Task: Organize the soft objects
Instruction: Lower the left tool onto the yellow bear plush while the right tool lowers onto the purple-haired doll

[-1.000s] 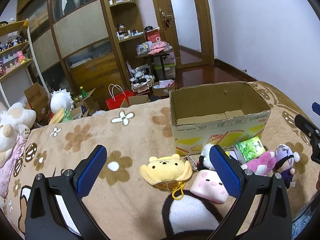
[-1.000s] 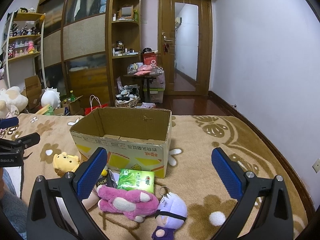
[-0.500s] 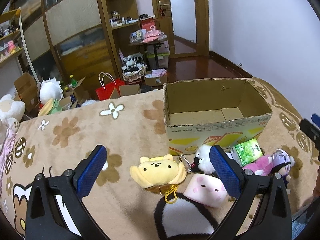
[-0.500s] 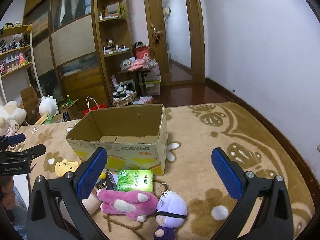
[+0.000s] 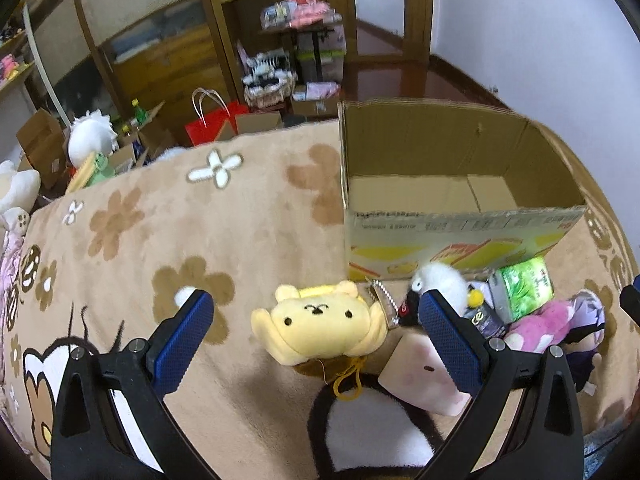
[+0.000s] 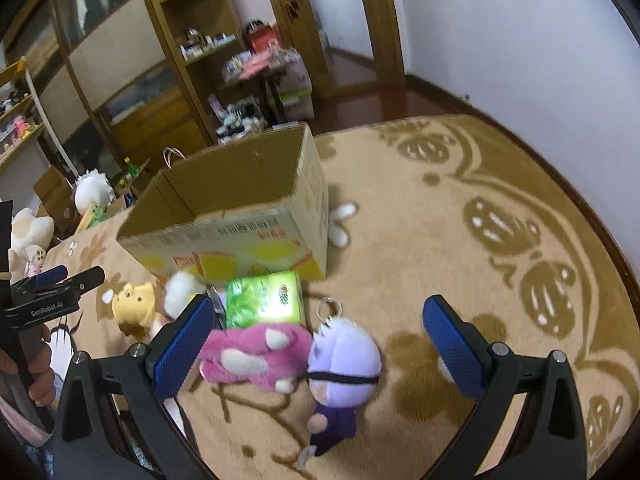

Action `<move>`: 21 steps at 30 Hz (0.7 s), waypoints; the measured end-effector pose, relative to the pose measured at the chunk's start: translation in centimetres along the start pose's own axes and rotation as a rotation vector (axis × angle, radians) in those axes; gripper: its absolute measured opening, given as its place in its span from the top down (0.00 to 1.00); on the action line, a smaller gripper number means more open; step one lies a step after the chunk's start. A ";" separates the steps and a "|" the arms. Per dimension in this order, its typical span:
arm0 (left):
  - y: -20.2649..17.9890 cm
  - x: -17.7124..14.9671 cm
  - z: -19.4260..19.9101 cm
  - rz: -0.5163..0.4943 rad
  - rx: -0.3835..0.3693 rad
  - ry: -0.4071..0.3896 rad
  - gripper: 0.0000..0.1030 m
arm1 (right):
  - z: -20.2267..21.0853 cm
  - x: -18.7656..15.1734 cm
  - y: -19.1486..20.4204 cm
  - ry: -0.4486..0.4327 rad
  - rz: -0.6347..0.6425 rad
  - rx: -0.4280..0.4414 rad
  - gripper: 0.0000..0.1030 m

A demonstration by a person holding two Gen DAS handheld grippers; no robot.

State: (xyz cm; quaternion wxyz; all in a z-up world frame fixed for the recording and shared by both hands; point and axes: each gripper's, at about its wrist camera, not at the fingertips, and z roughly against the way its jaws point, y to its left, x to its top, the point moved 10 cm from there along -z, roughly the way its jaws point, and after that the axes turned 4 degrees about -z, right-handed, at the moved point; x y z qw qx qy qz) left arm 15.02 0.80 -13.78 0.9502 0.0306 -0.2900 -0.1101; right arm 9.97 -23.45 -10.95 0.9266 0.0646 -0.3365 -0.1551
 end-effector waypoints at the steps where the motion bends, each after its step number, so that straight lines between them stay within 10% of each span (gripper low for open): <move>1: 0.0 -0.3 -0.6 0.003 -0.004 0.024 0.01 | -0.2 -0.2 -0.2 0.014 -0.003 -0.002 0.00; 21: -0.7 -3.9 -7.6 0.019 -0.029 0.255 0.01 | -5.0 -3.6 -1.6 0.237 -0.046 0.020 0.46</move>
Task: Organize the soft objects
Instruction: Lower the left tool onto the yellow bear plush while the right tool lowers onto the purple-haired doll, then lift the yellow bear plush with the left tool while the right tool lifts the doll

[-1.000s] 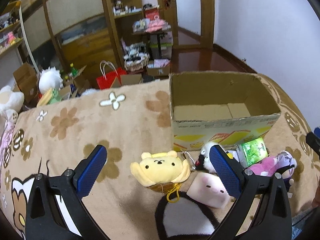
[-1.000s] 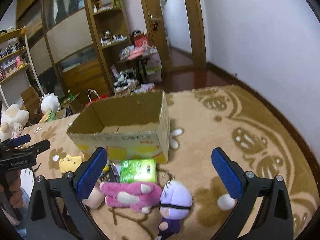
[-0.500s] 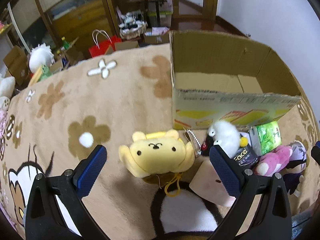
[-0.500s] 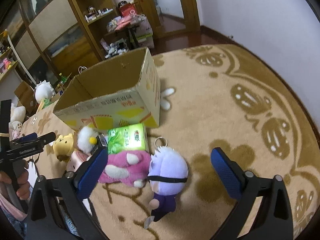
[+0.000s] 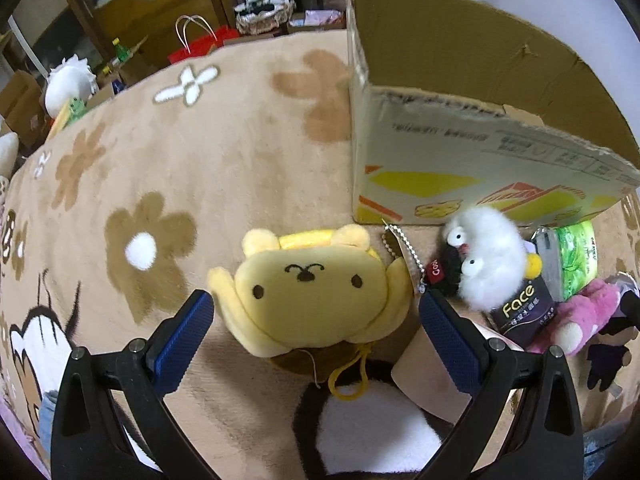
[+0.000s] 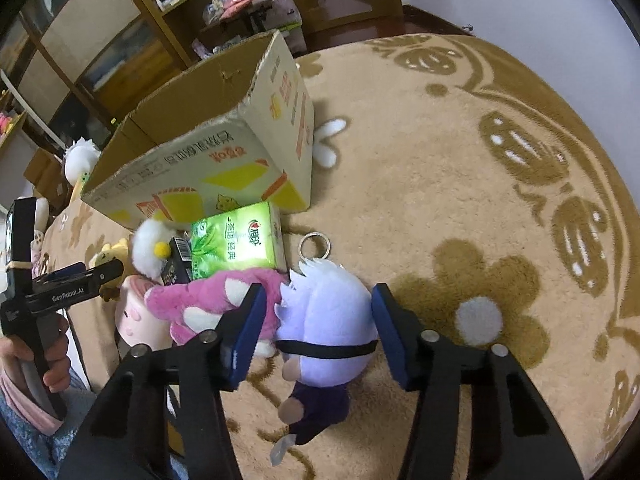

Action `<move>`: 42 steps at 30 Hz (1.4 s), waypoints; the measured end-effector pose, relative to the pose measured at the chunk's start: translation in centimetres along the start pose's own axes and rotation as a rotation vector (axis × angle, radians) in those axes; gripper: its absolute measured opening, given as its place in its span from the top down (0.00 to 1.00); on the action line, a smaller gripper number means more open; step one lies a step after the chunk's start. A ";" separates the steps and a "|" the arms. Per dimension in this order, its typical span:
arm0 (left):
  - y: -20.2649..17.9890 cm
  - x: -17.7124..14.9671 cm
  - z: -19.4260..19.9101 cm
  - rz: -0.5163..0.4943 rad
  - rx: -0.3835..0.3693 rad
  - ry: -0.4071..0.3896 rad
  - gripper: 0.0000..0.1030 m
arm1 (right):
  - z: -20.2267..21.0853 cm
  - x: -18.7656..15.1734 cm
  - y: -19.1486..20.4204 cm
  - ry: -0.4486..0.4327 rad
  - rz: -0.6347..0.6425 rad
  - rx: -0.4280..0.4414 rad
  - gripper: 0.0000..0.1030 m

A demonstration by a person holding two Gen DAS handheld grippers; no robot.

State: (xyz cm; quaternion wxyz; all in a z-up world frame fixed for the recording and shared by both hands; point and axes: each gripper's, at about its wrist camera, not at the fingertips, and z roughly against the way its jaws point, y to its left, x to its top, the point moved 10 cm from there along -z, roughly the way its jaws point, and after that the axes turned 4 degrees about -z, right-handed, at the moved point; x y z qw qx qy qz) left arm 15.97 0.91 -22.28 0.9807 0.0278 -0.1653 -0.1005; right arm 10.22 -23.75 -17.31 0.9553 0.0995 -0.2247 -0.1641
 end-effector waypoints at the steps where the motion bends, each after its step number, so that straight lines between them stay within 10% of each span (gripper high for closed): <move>1: 0.0 -0.1 -0.4 -0.002 0.006 0.010 0.01 | -0.1 0.0 -0.1 0.002 -0.002 0.002 0.47; 42: -0.1 -1.6 -2.0 -0.039 0.019 0.078 0.13 | -0.1 0.5 -0.4 -0.007 -0.001 -0.009 0.55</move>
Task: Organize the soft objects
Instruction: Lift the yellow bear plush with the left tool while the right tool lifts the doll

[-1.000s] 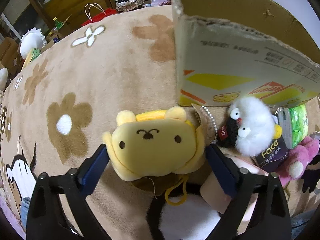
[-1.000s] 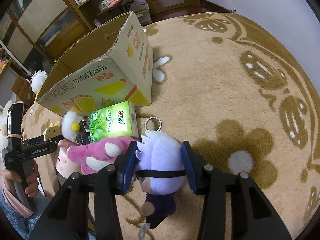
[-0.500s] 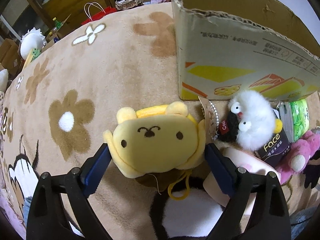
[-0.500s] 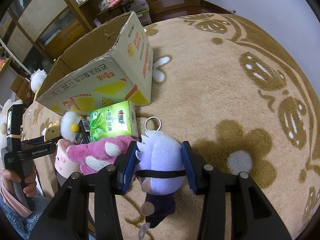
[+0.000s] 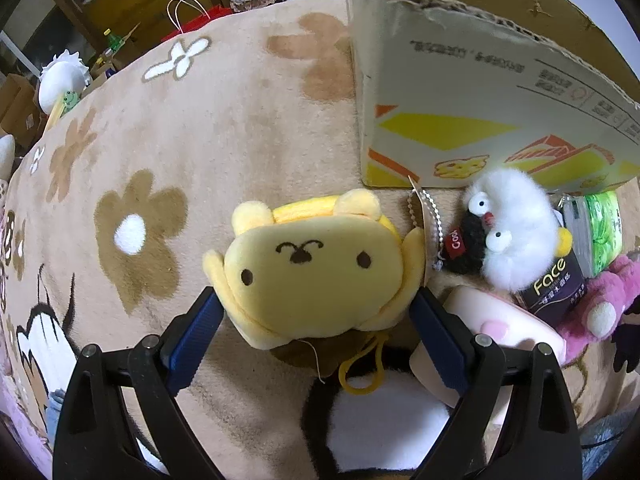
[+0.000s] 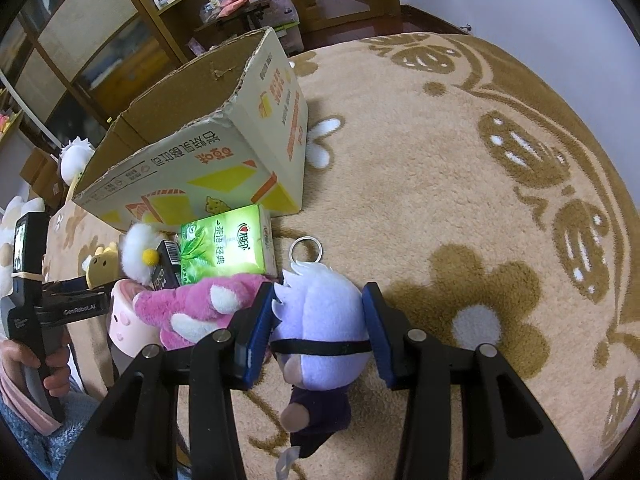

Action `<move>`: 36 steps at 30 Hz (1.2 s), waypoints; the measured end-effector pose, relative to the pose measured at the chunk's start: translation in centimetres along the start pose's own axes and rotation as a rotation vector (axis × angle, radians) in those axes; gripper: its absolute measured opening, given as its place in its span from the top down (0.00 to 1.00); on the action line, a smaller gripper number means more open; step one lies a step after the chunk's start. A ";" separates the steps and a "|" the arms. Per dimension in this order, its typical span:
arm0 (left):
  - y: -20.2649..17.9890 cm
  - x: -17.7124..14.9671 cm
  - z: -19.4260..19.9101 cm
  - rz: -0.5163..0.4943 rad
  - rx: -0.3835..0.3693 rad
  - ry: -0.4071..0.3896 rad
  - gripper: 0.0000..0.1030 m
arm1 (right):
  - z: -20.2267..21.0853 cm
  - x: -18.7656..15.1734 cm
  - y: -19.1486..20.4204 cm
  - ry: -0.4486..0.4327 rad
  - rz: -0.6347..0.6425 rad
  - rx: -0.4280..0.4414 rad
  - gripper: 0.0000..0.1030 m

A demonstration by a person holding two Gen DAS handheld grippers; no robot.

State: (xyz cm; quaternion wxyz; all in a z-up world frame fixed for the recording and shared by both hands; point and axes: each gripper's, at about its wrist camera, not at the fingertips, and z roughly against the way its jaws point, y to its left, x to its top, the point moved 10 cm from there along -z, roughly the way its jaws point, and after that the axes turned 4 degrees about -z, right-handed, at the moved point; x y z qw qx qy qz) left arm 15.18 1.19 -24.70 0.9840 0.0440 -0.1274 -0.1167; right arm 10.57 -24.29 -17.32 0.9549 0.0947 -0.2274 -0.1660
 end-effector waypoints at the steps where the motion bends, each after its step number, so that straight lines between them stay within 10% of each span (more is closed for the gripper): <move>1: 0.0 0.0 0.0 -0.004 0.002 -0.002 0.16 | 0.0 0.0 0.1 -0.004 0.003 -0.002 0.55; 15: 0.5 0.4 3.2 0.018 0.022 -0.117 0.24 | 2.4 1.1 1.3 -0.127 0.063 -0.017 0.58; 36: 0.9 2.7 16.1 0.072 0.041 -0.614 0.23 | 10.8 5.5 7.6 -0.567 0.268 -0.010 0.60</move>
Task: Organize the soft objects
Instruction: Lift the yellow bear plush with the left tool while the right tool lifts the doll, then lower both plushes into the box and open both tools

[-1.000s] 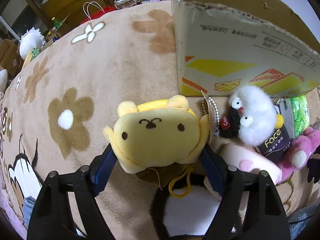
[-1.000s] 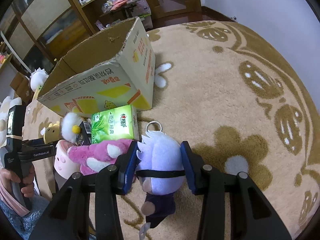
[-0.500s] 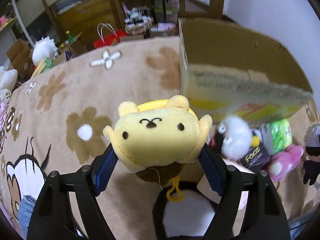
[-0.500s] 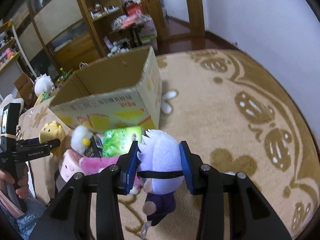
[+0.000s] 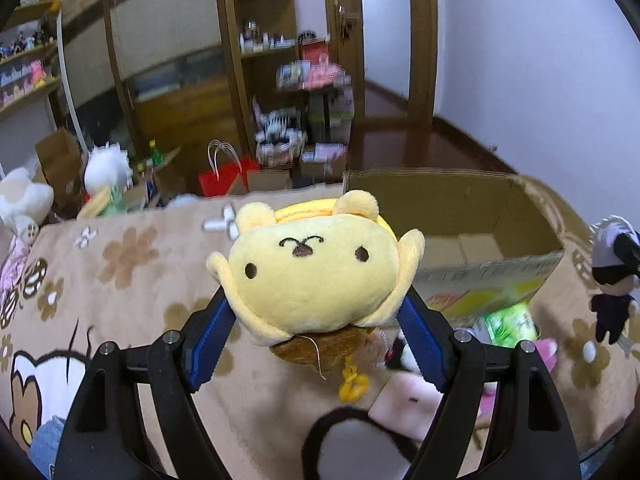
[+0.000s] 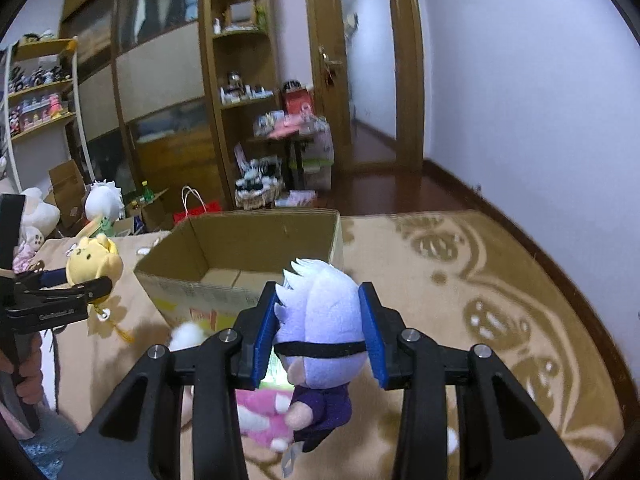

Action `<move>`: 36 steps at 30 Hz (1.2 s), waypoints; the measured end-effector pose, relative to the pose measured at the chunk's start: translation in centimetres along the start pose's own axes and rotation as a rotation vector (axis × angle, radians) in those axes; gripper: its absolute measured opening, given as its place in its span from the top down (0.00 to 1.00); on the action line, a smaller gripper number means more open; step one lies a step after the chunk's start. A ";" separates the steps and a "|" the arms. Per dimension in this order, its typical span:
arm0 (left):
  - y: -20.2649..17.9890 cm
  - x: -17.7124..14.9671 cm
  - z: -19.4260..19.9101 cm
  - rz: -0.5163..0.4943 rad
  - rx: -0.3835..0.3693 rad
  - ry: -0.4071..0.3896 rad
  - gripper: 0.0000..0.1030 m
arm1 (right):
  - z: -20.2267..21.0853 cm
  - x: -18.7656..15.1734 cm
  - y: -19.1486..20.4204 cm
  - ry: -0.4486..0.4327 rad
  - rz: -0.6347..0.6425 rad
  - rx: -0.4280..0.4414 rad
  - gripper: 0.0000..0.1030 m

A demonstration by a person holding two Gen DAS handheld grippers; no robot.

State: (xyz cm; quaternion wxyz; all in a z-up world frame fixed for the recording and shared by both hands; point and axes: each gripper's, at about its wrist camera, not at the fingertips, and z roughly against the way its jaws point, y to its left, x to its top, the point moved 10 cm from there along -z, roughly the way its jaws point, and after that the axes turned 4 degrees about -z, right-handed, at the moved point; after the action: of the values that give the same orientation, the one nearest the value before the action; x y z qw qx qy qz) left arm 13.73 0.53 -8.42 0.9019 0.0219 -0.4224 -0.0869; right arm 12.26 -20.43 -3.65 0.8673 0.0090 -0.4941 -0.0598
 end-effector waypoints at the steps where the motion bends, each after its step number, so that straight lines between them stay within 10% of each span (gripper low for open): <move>1: 0.0 0.4 0.3 0.003 -0.002 -0.019 0.23 | 0.1 0.4 0.3 -0.016 0.012 -0.005 0.60; 25: -2.3 10.2 0.7 -0.055 -0.053 -0.177 0.23 | -2.1 8.5 4.0 -0.210 0.075 0.015 0.59; 36: -2.7 9.6 -2.2 -0.070 -0.034 -0.174 0.23 | -5.0 7.9 5.4 -0.186 0.127 0.052 0.59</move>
State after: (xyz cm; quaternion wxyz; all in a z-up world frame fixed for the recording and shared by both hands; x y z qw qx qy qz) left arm 21.09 -3.93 -2.85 0.8584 0.0139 -0.4968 -0.1271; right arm 21.02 -16.21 0.99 0.8192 -0.0053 -0.5734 0.0074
